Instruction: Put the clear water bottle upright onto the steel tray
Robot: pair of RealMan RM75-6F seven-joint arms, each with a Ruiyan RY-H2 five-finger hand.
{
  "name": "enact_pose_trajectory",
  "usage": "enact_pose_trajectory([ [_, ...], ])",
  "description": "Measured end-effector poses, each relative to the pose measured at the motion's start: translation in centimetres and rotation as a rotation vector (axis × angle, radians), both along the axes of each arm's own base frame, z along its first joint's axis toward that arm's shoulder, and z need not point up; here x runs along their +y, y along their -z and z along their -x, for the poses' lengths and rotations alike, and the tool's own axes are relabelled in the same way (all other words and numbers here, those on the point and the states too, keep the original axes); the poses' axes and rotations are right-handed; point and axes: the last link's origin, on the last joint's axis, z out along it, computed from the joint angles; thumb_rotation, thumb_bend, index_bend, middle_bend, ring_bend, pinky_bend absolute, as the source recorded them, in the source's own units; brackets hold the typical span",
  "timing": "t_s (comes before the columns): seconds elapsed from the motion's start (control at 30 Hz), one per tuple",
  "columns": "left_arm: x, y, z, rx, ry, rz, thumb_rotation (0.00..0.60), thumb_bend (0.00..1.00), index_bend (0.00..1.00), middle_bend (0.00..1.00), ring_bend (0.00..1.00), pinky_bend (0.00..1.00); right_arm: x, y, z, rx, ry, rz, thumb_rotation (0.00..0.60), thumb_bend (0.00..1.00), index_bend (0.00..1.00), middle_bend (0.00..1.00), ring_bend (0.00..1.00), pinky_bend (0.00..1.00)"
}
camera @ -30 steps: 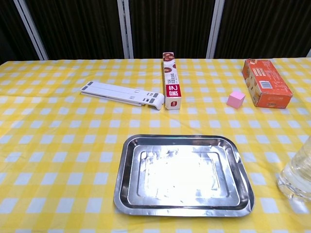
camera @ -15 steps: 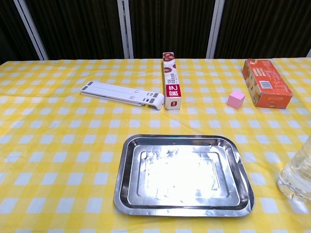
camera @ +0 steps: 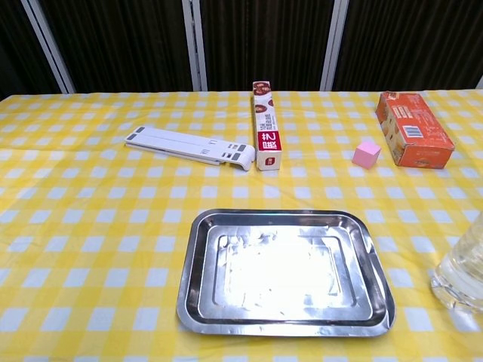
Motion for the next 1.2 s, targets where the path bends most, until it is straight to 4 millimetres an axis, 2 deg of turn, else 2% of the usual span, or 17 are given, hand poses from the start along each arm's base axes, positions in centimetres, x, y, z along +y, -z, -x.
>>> enact_pose_trajectory([
  [0.5, -0.1, -0.2, 0.1, -0.006, -0.004, -0.004, 0.600, 0.21, 0.14, 0.00, 0.00, 0.00, -0.4, 3.4, -2.2, -0.388, 0.058, -0.087, 0.600, 0.07, 0.12, 0.07, 0.00, 0.00],
  [0.8, -0.1, -0.3, 0.1, -0.008, -0.009, -0.007, 0.600, 0.21, 0.14, 0.00, 0.00, 0.00, -1.4, 5.1, -4.0, -0.514, 0.028, -0.112, 0.600, 0.07, 0.14, 0.07, 0.00, 0.00],
  [0.9, 0.0, -0.3, 0.1, -0.007, -0.012, -0.006, 0.600, 0.21, 0.14, 0.00, 0.00, 0.00, -1.6, 5.5, -4.5, -0.543, 0.036, -0.124, 0.600, 0.07, 0.19, 0.12, 0.00, 0.00],
  [1.03, 0.0, -0.2, 0.1, -0.006, -0.013, -0.003, 0.600, 0.21, 0.14, 0.00, 0.00, 0.00, -2.0, 6.0, -5.3, -0.583, 0.047, -0.115, 0.600, 0.08, 0.36, 0.26, 0.07, 0.00],
  [1.1, 0.0, -0.2, 0.1, -0.006, -0.013, -0.004, 0.600, 0.21, 0.14, 0.00, 0.00, 0.00, -2.1, 6.2, -5.4, -0.591, 0.052, -0.102, 0.600, 0.13, 0.45, 0.32, 0.11, 0.00],
  [1.2, 0.0, -0.3, 0.2, -0.008, -0.014, -0.005, 0.600, 0.21, 0.14, 0.00, 0.00, 0.00, -2.3, 6.4, -5.5, -0.592, 0.057, -0.072, 0.600, 0.30, 0.57, 0.40, 0.16, 0.00],
])
